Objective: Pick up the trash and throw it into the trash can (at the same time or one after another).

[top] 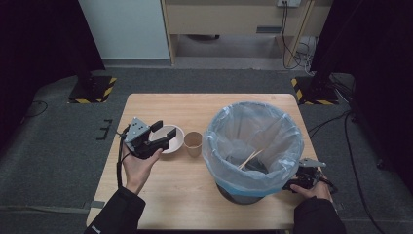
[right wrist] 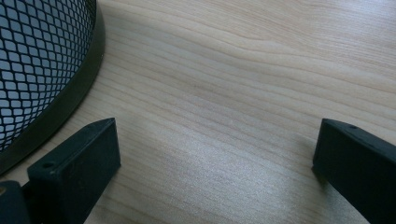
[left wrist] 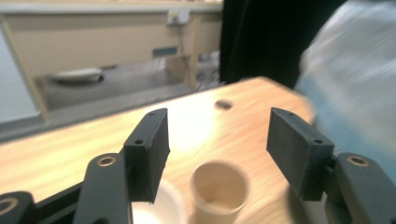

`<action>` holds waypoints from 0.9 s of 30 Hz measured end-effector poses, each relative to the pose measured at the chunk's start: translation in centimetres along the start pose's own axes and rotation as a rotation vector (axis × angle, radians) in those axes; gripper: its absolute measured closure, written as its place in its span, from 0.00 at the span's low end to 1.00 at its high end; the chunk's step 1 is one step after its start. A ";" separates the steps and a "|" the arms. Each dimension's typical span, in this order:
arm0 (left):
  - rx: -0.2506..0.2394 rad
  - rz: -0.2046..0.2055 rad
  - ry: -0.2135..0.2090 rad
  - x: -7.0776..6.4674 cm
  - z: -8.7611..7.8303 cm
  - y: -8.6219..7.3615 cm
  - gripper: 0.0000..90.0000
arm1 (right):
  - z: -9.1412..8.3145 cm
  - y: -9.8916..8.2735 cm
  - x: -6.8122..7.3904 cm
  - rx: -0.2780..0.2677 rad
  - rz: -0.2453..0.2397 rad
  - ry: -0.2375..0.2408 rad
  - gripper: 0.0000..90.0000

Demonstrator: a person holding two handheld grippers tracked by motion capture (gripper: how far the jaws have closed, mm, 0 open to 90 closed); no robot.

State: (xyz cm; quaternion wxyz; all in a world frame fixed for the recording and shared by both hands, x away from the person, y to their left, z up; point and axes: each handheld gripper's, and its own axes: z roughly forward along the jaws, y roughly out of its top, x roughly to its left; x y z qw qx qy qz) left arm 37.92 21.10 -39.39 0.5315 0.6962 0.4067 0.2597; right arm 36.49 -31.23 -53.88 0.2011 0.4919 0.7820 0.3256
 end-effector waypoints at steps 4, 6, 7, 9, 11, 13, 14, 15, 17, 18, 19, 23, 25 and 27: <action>0.051 -0.029 0.055 1.9 1.0 -2.2 0.41 | 0.0 0.0 0.0 0.000 0.000 0.000 0.01; 0.075 -0.041 0.078 2.7 1.5 -3.3 0.40 | 0.0 0.0 0.0 0.000 0.000 0.000 0.01; 0.087 -0.047 0.088 3.1 1.7 -3.8 0.40 | 0.0 0.0 0.0 0.001 0.003 0.000 0.01; 0.125 -0.045 0.116 4.0 2.1 -4.7 0.39 | 0.0 0.0 0.0 0.000 0.000 0.000 0.01; 0.140 -0.053 0.147 4.8 2.3 -5.4 0.38 | 0.0 0.0 0.0 0.000 0.000 0.000 0.01; 0.155 -0.069 0.175 5.8 2.5 -6.1 0.38 | 0.0 0.0 0.0 0.001 0.003 0.000 0.01; 0.163 -0.071 0.189 6.2 2.6 -6.3 0.38 | 0.0 0.0 0.0 0.001 0.003 0.000 0.01; 0.177 -0.079 0.203 6.6 2.8 -6.7 0.38 | 0.0 0.0 0.0 0.001 0.002 0.001 0.01; 0.197 -0.093 0.212 7.2 3.2 -7.3 0.37 | 0.0 0.0 0.0 0.001 0.003 0.001 0.01; 0.208 -0.106 0.214 7.5 3.4 -7.6 0.37 | 0.0 0.0 0.0 -0.001 0.003 0.000 0.01; 0.218 -0.116 0.218 7.7 3.7 -7.9 0.37 | 0.0 0.0 0.0 -0.002 0.003 0.000 0.01; 0.260 -0.146 0.234 8.6 4.4 -8.9 0.37 | 0.0 0.0 0.0 -0.002 -0.002 0.001 0.01; 0.279 -0.154 0.233 8.7 4.7 -9.3 0.38 | 0.1 0.0 0.0 -0.002 -0.003 0.002 0.01; 0.293 -0.161 0.229 8.8 4.9 -9.6 0.40 | 0.1 0.0 0.0 -0.002 -0.004 0.002 0.01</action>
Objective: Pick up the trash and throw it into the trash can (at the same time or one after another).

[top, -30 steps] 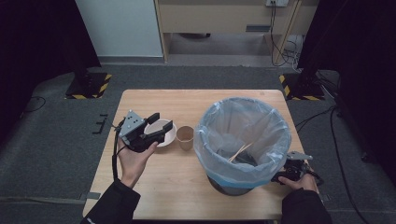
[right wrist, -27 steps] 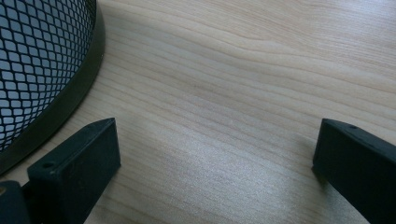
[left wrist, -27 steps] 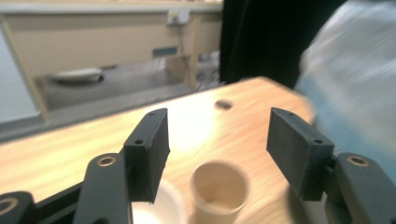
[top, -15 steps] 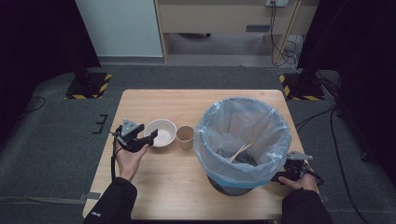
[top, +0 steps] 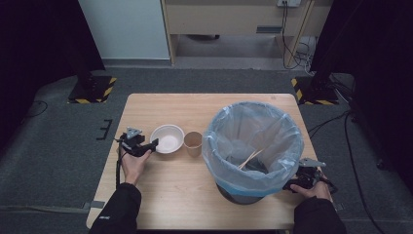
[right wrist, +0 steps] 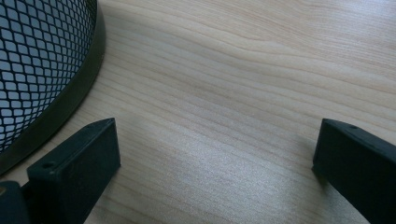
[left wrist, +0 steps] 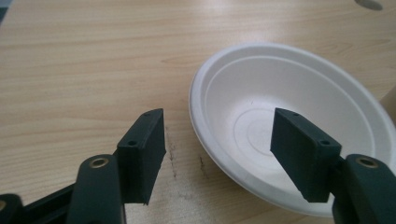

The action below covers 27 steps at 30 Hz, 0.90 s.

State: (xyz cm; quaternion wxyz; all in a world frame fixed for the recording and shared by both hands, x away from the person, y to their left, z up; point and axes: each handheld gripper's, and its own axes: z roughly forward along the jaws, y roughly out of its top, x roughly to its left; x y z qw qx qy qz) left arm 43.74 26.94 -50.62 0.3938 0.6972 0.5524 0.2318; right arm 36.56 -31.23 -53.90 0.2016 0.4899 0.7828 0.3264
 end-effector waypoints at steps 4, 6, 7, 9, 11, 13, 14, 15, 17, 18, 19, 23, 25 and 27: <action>0.023 -0.012 -0.012 0.1 0.4 -0.3 0.47 | 0.0 0.0 0.0 0.000 0.000 0.000 0.01; 0.030 -0.023 -0.019 0.1 0.6 -0.4 0.50 | 0.0 0.0 0.0 0.000 0.000 0.000 0.01; 0.036 -0.027 -0.025 0.1 0.6 -0.5 0.52 | 0.0 0.0 0.0 0.000 0.000 0.000 0.01; 0.045 -0.033 -0.038 0.1 0.7 -0.5 0.57 | 0.0 0.0 0.0 0.000 -0.001 0.001 0.01; 0.052 -0.041 -0.049 0.1 0.7 -0.5 0.63 | 0.0 0.0 0.0 0.000 -0.001 0.001 0.01; 0.057 -0.047 -0.053 0.2 0.6 -0.5 0.68 | 0.0 0.0 0.0 0.000 -0.001 0.001 0.01; 0.060 -0.049 -0.054 0.2 0.6 -0.5 0.70 | 0.0 0.0 0.0 0.000 -0.002 0.001 0.01; 0.062 -0.054 -0.056 0.2 0.5 -0.5 0.73 | 0.0 0.0 0.0 0.000 -0.002 0.001 0.01; 0.068 -0.062 -0.062 0.2 0.4 -0.6 0.79 | 0.0 0.0 0.0 0.000 -0.001 0.001 0.01; 0.070 -0.063 -0.065 0.2 0.4 -0.6 0.81 | 0.0 0.0 0.0 0.000 -0.001 0.001 0.01; 0.071 -0.068 -0.069 0.1 0.4 -0.6 0.82 | 0.0 0.0 0.0 0.000 -0.001 0.001 0.01; 0.066 -0.076 -0.076 0.1 0.2 -0.5 0.84 | 0.0 0.0 0.0 0.000 -0.001 0.001 0.01; 0.055 -0.083 -0.078 0.1 -0.1 -0.3 0.87 | 0.0 0.0 0.0 0.000 -0.001 0.001 0.01; 0.034 -0.091 -0.078 0.1 -0.5 -0.1 0.89 | 0.0 0.0 0.0 0.000 -0.001 0.001 0.01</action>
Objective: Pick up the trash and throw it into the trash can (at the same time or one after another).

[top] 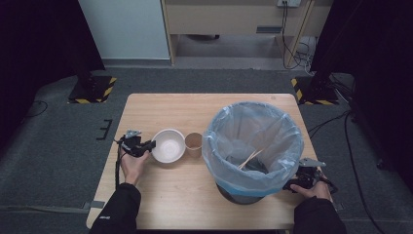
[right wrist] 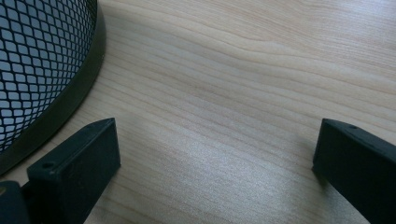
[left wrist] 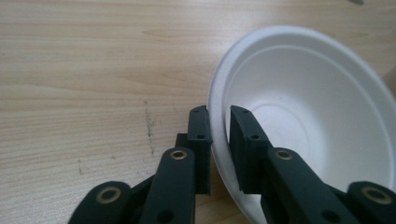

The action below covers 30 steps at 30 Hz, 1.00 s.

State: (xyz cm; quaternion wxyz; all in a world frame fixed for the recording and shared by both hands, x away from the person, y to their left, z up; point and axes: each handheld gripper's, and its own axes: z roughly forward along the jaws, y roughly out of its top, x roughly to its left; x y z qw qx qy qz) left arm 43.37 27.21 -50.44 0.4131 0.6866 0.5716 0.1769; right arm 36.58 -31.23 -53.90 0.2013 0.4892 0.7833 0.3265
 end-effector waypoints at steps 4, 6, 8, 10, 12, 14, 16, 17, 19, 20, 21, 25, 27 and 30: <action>-0.019 0.033 0.025 -0.1 -0.9 0.5 0.91 | 0.0 0.0 0.0 0.000 0.000 0.000 0.01; -0.034 0.038 0.025 -0.2 -1.4 0.8 0.92 | 0.0 0.0 0.0 0.000 0.000 0.000 0.01; -0.054 0.045 0.031 -0.2 -2.0 1.1 0.92 | 0.0 0.0 0.0 0.000 0.000 0.000 0.01; -0.071 0.058 0.040 -0.2 -2.7 1.5 0.93 | 0.0 0.0 0.0 0.000 0.000 0.000 0.01; -0.086 0.073 0.050 -0.2 -3.3 1.7 0.93 | 0.0 0.0 0.0 0.000 0.000 0.000 0.01; -0.104 0.077 0.047 -0.1 -3.8 1.9 0.93 | 0.0 0.0 0.0 0.000 0.000 0.000 0.01; -0.117 0.078 0.053 0.0 -4.2 2.0 0.93 | 0.0 0.0 0.0 0.000 0.000 0.000 0.01; -0.123 0.077 0.057 0.1 -4.4 2.1 0.93 | 0.0 0.0 0.0 0.000 0.000 0.000 0.01; -0.142 0.075 0.061 0.2 -4.9 2.3 0.93 | 0.0 0.0 0.0 0.000 0.000 0.000 0.01; -0.154 0.073 0.061 0.2 -5.1 2.4 0.93 | 0.0 0.0 0.0 0.000 0.000 0.000 0.01; -0.162 0.073 0.063 0.2 -5.3 2.5 0.93 | 0.0 0.0 0.0 0.000 0.000 0.000 0.01; -0.205 0.080 0.059 0.1 -6.4 3.1 0.93 | 0.0 0.0 0.0 0.000 0.000 0.000 0.01; -0.221 0.086 0.061 0.0 -6.8 3.3 0.93 | 0.0 0.0 0.0 0.000 0.000 0.000 0.01; -0.255 0.087 0.058 -0.1 -7.6 3.7 0.93 | 0.0 0.0 0.0 0.000 0.000 0.000 0.01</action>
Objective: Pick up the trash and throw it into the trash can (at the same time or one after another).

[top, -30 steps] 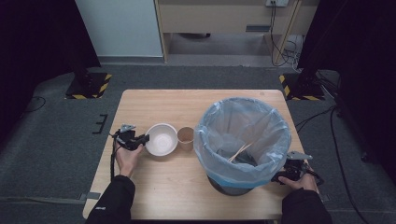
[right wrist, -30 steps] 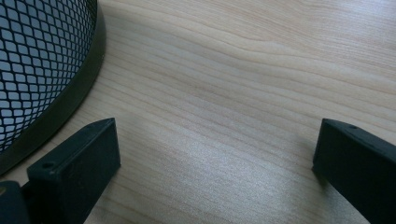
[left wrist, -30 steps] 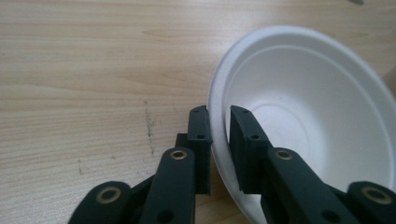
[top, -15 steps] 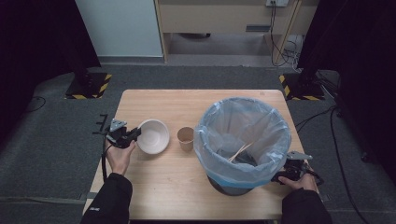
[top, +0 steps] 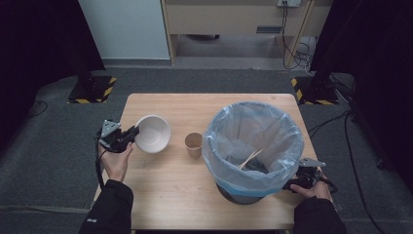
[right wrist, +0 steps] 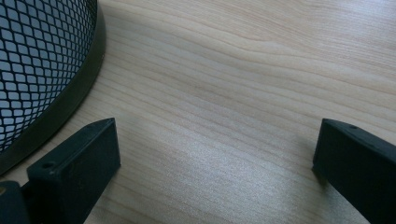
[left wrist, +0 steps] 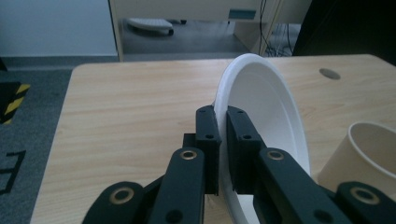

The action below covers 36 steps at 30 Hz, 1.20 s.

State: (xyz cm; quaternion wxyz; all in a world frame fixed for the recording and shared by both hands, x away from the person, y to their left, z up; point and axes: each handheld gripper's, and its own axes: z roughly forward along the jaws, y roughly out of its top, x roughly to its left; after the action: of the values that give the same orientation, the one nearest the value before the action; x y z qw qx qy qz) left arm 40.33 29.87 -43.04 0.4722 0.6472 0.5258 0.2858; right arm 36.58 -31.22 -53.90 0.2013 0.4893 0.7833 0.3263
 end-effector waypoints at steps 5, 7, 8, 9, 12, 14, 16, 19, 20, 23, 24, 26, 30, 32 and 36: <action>-0.047 -0.006 0.000 0.0 -1.0 0.9 0.93 | 0.0 0.0 0.0 0.000 0.000 0.000 0.01; -0.066 -0.009 -0.004 0.0 -1.3 1.2 0.93 | 0.0 0.0 0.0 0.000 0.000 0.000 0.01; -0.072 -0.009 -0.003 -0.1 -1.5 1.4 0.93 | 0.0 0.0 0.0 0.000 0.000 0.000 0.01; -0.082 -0.010 -0.005 -0.1 -1.6 1.5 0.93 | 0.0 0.0 0.0 0.000 0.000 0.000 0.01; -0.109 -0.011 -0.012 -0.3 -2.2 2.0 0.93 | 0.0 0.0 0.0 0.000 0.000 0.000 0.01; -0.134 -0.012 -0.017 -0.4 -2.7 2.5 0.93 | 0.0 0.0 0.0 0.000 0.000 0.000 0.01; -0.148 -0.012 -0.023 -0.5 -3.0 2.8 0.93 | 0.0 0.0 0.0 0.000 0.000 0.000 0.01; -0.175 -0.014 -0.029 -0.7 -3.5 3.3 0.93 | 0.0 0.0 0.0 0.000 0.000 0.000 0.01; -0.183 -0.013 -0.031 -0.8 -3.7 3.4 0.93 | 0.0 0.0 0.0 0.000 0.000 0.000 0.01; -0.206 -0.009 -0.042 -1.1 -4.1 3.9 0.93 | 0.0 0.0 0.0 0.000 0.000 0.000 0.01; -0.215 -0.007 -0.046 -1.3 -4.3 4.0 0.93 | 0.0 0.0 0.0 0.000 0.000 0.000 0.01; -0.235 0.000 -0.056 -1.7 -4.7 4.4 0.93 | 0.0 0.0 0.0 0.000 0.000 0.000 0.01; -0.272 0.013 -0.072 -2.5 -5.4 5.2 0.93 | 0.0 0.0 0.0 0.000 0.000 0.000 0.01; -0.289 0.020 -0.082 -2.9 -5.9 5.5 0.93 | 0.0 0.0 0.0 0.000 0.000 0.000 0.01; -0.326 0.028 -0.099 -3.5 -6.7 6.1 0.93 | 0.0 0.0 0.0 0.000 0.000 0.000 0.01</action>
State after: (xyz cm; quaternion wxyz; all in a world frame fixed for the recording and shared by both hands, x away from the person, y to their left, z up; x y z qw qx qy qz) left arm 36.06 28.56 -34.42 0.5921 0.5826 0.4397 0.3416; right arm 36.58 -31.22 -53.90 0.2014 0.4892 0.7834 0.3262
